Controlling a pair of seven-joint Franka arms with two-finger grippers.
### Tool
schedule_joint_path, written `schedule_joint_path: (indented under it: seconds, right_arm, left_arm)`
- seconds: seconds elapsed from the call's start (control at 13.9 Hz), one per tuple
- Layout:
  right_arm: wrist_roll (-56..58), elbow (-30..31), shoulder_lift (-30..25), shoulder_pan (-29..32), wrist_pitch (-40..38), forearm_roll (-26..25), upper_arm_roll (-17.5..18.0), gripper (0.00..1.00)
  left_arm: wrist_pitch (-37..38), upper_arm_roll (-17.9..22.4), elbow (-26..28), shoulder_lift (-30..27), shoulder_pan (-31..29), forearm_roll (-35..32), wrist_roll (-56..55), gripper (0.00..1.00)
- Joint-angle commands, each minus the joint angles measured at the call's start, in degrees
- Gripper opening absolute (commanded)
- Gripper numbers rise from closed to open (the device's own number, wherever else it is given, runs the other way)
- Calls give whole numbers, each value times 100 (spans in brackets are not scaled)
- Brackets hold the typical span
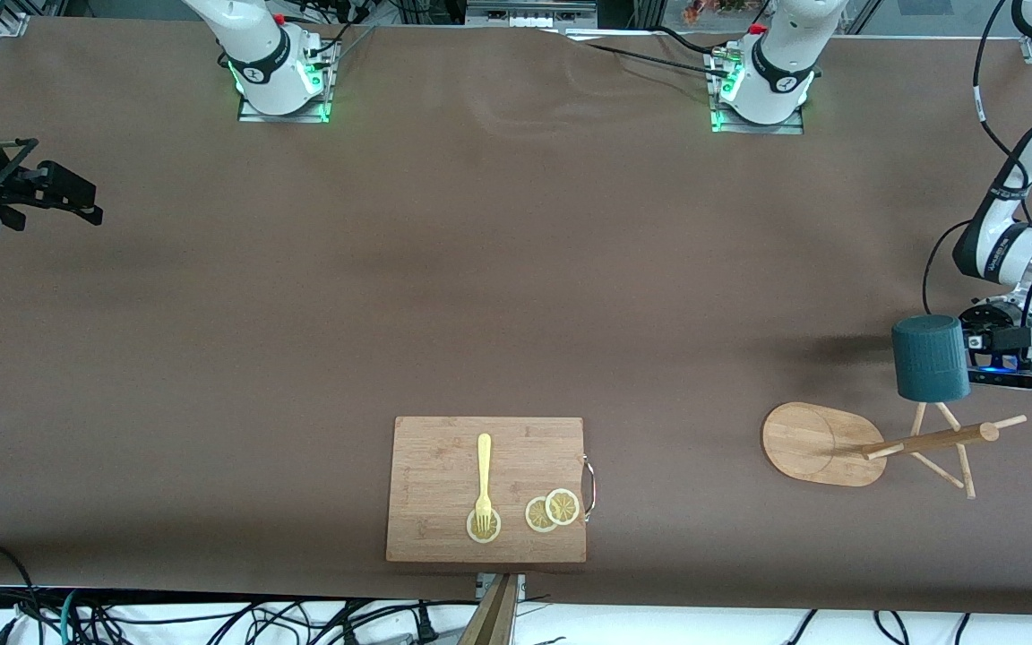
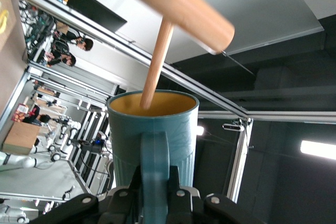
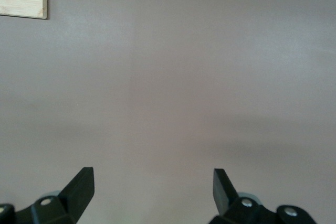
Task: Pass cup and hang on rack
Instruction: 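Lower the mug handle onto a rack peg with the left gripper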
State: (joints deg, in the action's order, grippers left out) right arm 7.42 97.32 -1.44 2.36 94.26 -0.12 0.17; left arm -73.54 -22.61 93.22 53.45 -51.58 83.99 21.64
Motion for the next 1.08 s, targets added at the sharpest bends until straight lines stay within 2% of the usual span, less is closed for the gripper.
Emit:
schedule_joint_path:
  seconds: [0.0, 0.22, 0.57, 0.86, 1.0]
  right_arm:
    - [-30, -47, 3, -25, 13, 65, 0, 100]
    - [-30, -47, 3, -25, 13, 73, 0, 100]
    - [-30, -47, 3, -16, 5, 73, 0, 100]
    - [-30, -47, -5, -16, -4, 73, -9, 100]
    - [-30, -47, 3, -16, -13, 73, -9, 100]
  left_arm:
    - [-20, 11, -462, 306, 105, 30, -133, 0]
    - [-37, 11, -533, 315, 96, 12, -151, 0]
    - [-151, 177, -1121, 526, 175, -347, -142, 0]
    - [-240, 230, -1130, 535, 175, -374, -107, 0]
    - [-423, 230, -1148, 544, 184, -593, 67, 0]
